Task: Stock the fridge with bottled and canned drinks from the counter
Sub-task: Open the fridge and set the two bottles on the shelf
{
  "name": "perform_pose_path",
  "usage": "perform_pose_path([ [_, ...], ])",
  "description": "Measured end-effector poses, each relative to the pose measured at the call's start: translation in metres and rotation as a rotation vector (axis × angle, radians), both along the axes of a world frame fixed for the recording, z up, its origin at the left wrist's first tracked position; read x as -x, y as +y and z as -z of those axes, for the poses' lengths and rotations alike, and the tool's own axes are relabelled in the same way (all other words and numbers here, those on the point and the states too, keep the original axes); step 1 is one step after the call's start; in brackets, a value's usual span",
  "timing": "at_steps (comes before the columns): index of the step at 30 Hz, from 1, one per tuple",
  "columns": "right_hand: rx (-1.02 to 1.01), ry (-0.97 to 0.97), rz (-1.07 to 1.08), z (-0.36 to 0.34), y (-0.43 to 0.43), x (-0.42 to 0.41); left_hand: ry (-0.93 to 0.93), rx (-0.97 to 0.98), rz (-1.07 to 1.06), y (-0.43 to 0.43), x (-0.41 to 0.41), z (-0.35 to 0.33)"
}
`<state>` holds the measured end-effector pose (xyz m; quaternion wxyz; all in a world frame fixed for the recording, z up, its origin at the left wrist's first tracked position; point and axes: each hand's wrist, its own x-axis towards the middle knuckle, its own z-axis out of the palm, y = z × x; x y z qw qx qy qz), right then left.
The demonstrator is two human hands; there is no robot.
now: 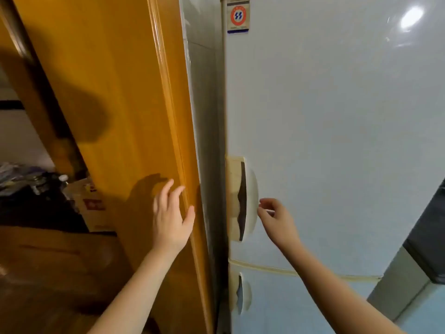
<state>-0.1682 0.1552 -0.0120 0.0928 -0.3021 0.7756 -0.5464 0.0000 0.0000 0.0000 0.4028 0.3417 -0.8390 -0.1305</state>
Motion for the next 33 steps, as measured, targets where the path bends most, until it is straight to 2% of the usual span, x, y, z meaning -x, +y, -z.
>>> perform_pose_path([
  [4, -0.093, -0.003, 0.101, -0.001, -0.046, -0.017, -0.231, 0.165, -0.058, -0.051, 0.005, 0.003],
  [7, -0.094, 0.02, 0.175, 0.005, -0.074, -0.017, -0.308, 0.263, -0.031, -0.087, 0.008, 0.018],
  [12, -0.03, -0.035, 0.291, 0.018, -0.1, -0.018, -0.271, 0.402, 0.006, -0.129, 0.021, 0.042],
  [17, -0.138, -0.016, 0.364, 0.02, -0.105, -0.01, -0.204, 0.571, 0.045, -0.152, 0.024, 0.057],
  [25, -0.056, 0.046, 0.525, 0.026, -0.105, -0.031, -0.18, 0.634, 0.11, -0.173, 0.026, 0.071],
  [28, -0.01, 0.104, 0.549, 0.031, -0.083, -0.053, -0.185, 0.609, 0.13, -0.173, 0.026, 0.071],
  [33, 0.073, 0.089, 0.552, 0.032, -0.025, -0.096, -0.176, 0.556, 0.177, -0.165, 0.02, 0.067],
])
